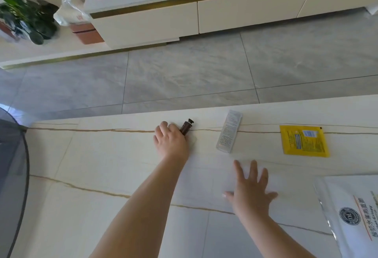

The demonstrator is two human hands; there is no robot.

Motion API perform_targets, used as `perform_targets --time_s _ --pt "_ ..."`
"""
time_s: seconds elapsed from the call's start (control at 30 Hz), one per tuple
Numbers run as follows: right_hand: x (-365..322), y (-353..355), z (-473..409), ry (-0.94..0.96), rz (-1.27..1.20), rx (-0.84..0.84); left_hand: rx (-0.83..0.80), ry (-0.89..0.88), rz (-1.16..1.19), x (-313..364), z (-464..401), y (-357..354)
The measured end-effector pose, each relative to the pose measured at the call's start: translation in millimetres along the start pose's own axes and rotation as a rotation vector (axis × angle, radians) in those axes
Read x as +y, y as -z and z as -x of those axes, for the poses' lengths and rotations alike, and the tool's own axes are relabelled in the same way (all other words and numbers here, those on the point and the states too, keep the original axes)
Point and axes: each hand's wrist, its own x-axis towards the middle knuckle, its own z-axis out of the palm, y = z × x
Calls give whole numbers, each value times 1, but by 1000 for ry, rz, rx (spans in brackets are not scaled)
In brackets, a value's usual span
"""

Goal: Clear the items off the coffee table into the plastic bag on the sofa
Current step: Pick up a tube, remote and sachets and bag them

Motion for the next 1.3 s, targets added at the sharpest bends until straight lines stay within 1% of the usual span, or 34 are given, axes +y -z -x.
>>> perform_targets --time_s 0.13,0.2,0.3,0.4,0.47,0.57,0.67,0.73,0.83,0.9,1.0,1.07,1.2,1.23,1.3 --pt "-1 3 -2 13 10 -3 -36 43 -15 3 2 -13" --pt "0 3 -3 13 7 5 -93 118 75 3 13 -19" --pt "0 5 -3 8 -24 26 -242 268 209 5 34 -26" --pt "3 7 1 7 -37 20 -299 356 294 4 49 -30" --pt "3 14 3 33 -43 31 -310 352 318 2 49 -30" --pt "0 40 -9 63 -111 124 -327 345 297 6 43 -30" --pt "-17 66 -31 -17 -290 222 -319 343 288 11 42 -29" --pt "-32 71 -45 -59 -365 281 -325 330 273 13 41 -31" --pt "-49 64 -62 -93 -388 327 -317 320 260 9 40 -34" --pt "-51 61 -71 -88 -356 333 -311 321 270 8 38 -36" --pt "-37 59 -71 -59 -274 277 -307 323 275 6 36 -36" --pt "-17 59 -63 -33 -223 276 -303 334 259 2 39 -36" --pt "42 88 -70 36 -46 445 -284 337 262 3 40 -38" --pt "57 98 -76 29 -9 437 -278 335 261 6 39 -39" --pt "82 107 -89 -45 -43 315 -278 329 239 8 38 -40"
